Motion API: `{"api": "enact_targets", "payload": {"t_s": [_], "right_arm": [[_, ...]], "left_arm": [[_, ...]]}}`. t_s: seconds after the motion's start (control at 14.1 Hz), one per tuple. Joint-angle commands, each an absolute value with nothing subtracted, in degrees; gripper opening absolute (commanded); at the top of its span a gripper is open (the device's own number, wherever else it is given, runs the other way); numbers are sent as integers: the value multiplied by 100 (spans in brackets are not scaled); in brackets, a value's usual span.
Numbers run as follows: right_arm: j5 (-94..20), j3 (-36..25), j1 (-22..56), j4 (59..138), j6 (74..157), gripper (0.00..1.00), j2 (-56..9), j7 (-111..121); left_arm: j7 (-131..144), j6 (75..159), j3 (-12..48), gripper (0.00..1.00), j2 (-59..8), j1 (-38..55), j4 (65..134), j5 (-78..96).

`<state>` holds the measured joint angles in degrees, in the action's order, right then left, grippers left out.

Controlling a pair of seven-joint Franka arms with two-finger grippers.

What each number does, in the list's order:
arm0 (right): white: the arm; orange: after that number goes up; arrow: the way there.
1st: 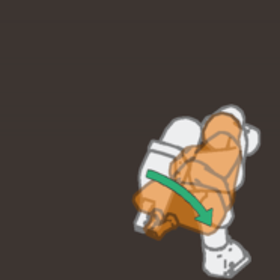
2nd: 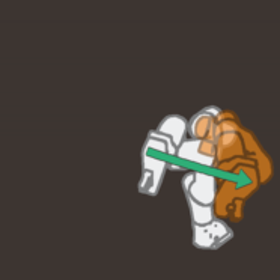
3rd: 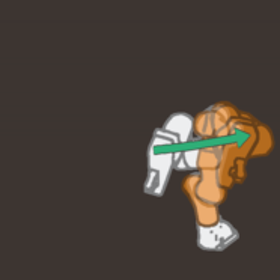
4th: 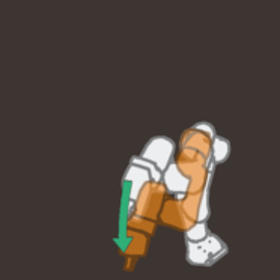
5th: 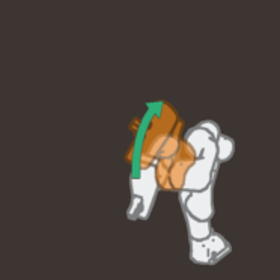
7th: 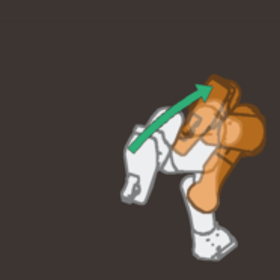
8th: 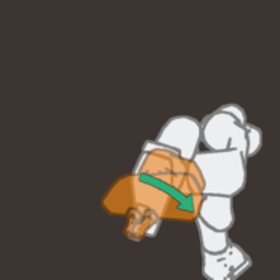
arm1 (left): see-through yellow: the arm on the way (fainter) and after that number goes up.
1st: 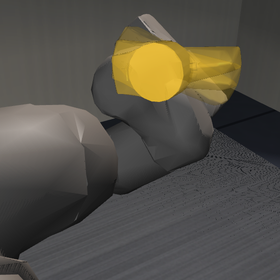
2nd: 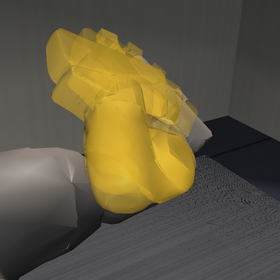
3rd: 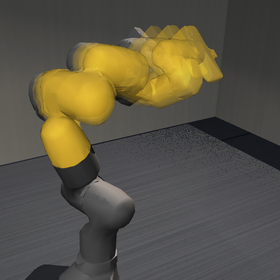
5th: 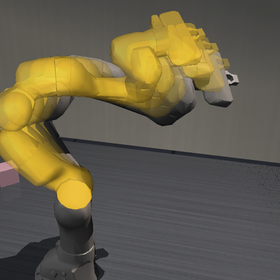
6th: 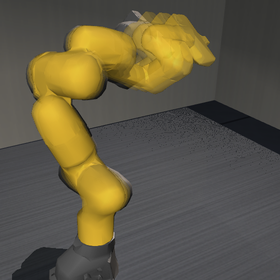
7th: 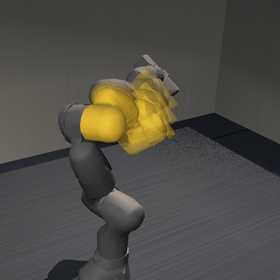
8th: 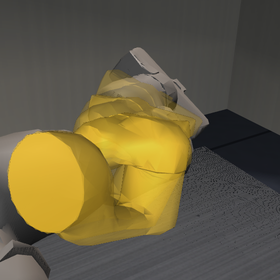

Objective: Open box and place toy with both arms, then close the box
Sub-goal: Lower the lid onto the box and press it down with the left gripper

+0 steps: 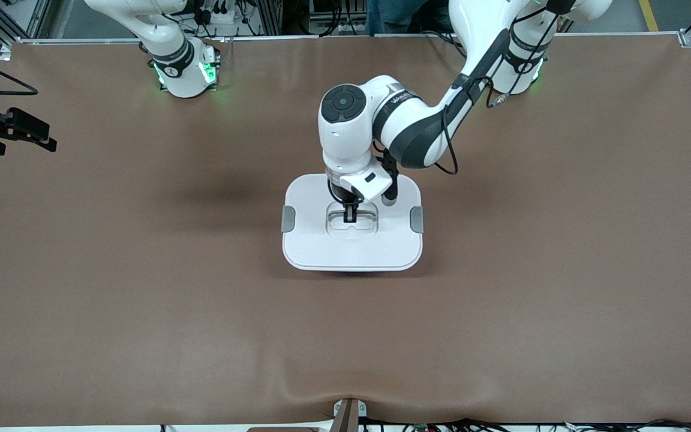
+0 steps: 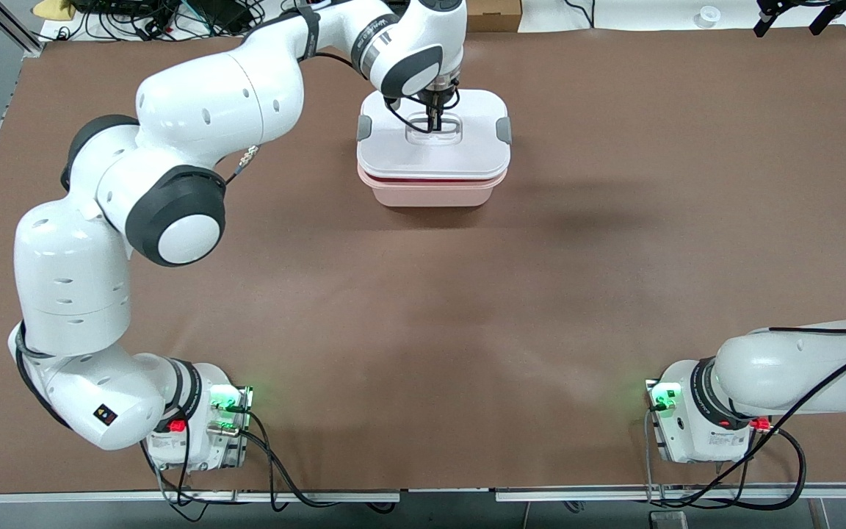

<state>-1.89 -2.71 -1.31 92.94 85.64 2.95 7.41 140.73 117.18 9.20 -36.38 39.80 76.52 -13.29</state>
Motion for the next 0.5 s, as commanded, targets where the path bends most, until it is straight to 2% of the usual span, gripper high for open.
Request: {"api": "enact_targets", "payload": {"t_s": [0.0, 0.43], "right_arm": [[-308, -246, -220, 9475, 8631, 100, 448, 967], [-308, -246, -220, 9475, 8631, 100, 448, 967]], "left_arm": [[14098, 11698, 905, 0, -3648, 4078, 7637, -1468], [14098, 11698, 905, 0, -3656, 4087, 7664, -1477]]}}
